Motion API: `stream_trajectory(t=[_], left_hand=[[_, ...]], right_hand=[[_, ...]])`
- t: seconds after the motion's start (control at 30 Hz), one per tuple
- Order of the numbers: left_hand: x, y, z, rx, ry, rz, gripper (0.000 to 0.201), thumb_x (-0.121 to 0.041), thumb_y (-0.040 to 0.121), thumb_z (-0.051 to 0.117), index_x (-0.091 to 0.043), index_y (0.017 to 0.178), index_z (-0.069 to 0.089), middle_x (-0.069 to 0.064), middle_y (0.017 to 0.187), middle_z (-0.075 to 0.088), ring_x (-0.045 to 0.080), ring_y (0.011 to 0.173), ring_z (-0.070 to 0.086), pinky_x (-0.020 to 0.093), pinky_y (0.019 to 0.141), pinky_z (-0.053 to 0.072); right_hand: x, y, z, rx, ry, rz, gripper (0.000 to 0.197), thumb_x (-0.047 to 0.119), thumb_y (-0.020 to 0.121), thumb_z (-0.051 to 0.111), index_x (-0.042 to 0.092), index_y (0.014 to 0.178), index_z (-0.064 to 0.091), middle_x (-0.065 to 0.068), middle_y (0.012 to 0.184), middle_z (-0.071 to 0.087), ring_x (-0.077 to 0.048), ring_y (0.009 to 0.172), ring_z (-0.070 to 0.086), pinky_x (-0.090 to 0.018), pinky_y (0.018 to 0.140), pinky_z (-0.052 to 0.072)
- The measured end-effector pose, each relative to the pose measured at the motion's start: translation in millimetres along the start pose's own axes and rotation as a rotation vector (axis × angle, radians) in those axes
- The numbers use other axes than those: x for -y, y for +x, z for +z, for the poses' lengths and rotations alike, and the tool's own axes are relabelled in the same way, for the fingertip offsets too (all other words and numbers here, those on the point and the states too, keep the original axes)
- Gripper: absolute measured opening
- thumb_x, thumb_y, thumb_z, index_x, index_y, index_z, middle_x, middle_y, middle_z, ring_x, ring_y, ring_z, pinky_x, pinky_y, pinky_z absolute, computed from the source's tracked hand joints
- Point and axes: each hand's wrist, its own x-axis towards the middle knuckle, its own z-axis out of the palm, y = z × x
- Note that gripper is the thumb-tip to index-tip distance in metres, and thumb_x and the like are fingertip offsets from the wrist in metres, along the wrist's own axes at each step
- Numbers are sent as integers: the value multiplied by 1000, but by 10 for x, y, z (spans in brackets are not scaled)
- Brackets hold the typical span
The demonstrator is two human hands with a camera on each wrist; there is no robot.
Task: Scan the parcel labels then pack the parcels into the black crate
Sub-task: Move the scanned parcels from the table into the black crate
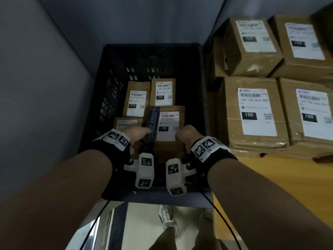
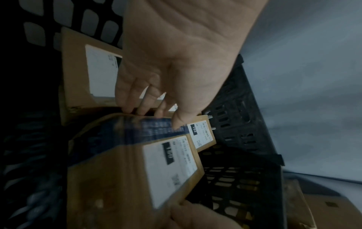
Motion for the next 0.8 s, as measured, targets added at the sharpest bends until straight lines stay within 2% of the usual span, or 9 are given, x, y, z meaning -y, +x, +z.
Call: stream_trajectory(t=[0.07, 0.17, 0.27, 0.33, 0.47, 0.57, 0.63, 0.73, 0.8], left_hand=[[-26, 44, 9, 13, 5, 25, 27, -33, 96, 53, -11, 112, 57, 7, 110, 63, 24, 101, 58, 32, 78, 48], [-36, 155, -85, -101, 87, 185, 21, -28, 96, 51, -12, 107, 59, 9, 112, 63, 27, 106, 58, 37, 95, 47], [4, 261, -249, -264, 366, 288, 26, -27, 96, 47, -11, 110, 62, 14, 118, 63, 32, 111, 58, 34, 95, 47], [56, 320, -338, -272, 523, 299, 31, -28, 98, 47, -7, 114, 64, 15, 119, 62, 34, 113, 57, 31, 91, 45], [152, 490, -391, -136, 570, 286, 21, -18, 97, 46, -10, 83, 58, -2, 79, 47, 21, 97, 50, 27, 76, 41], [152, 516, -392, -157, 623, 299, 26, -27, 96, 50, -7, 104, 65, 3, 107, 47, 26, 113, 48, 30, 95, 41], [137, 542, -392, -113, 647, 301, 24, -28, 95, 53, -11, 108, 63, 5, 126, 47, 28, 120, 47, 29, 97, 42], [59, 471, -404, -53, 596, 288, 22, -22, 96, 50, -7, 108, 62, 6, 108, 53, 32, 116, 53, 29, 84, 41], [-37, 399, -415, -79, 540, 310, 30, -24, 96, 51, -3, 115, 61, 8, 112, 58, 30, 114, 55, 30, 87, 43]], right_hand=[[-62, 189, 90, 38, 29, 27, 43, 6, 85, 54, -4, 127, 51, -20, 118, 63, -36, 103, 63, -49, 90, 55], [-47, 235, 148, -25, 110, 35, 55, 9, 80, 57, -2, 133, 46, -21, 122, 61, -39, 107, 62, -51, 91, 54], [-39, 276, 198, -100, 41, 13, 54, 12, 90, 55, -1, 140, 39, -20, 137, 49, -36, 124, 50, -46, 103, 44], [-61, 319, 237, -79, 17, 17, 53, 12, 93, 52, -1, 142, 36, -20, 142, 44, -35, 129, 46, -43, 107, 40], [-103, 469, 276, -89, 9, -28, 48, 5, 96, 44, 0, 143, 34, -20, 143, 43, -34, 130, 45, -39, 105, 40], [-105, 519, 268, -124, -59, -61, 43, 4, 97, 40, 0, 140, 42, -20, 141, 47, -34, 128, 47, -36, 99, 41], [-100, 516, 258, -127, -89, -68, 42, 3, 97, 41, 0, 139, 44, -20, 140, 48, -34, 128, 48, -34, 98, 41], [-6, 429, 259, -141, -116, -70, 45, 8, 97, 44, 0, 140, 39, -20, 141, 46, -35, 128, 46, -36, 100, 40], [142, 347, 234, -185, -142, -85, 50, 15, 95, 48, 3, 142, 34, -20, 142, 45, -36, 128, 46, -40, 104, 41]])
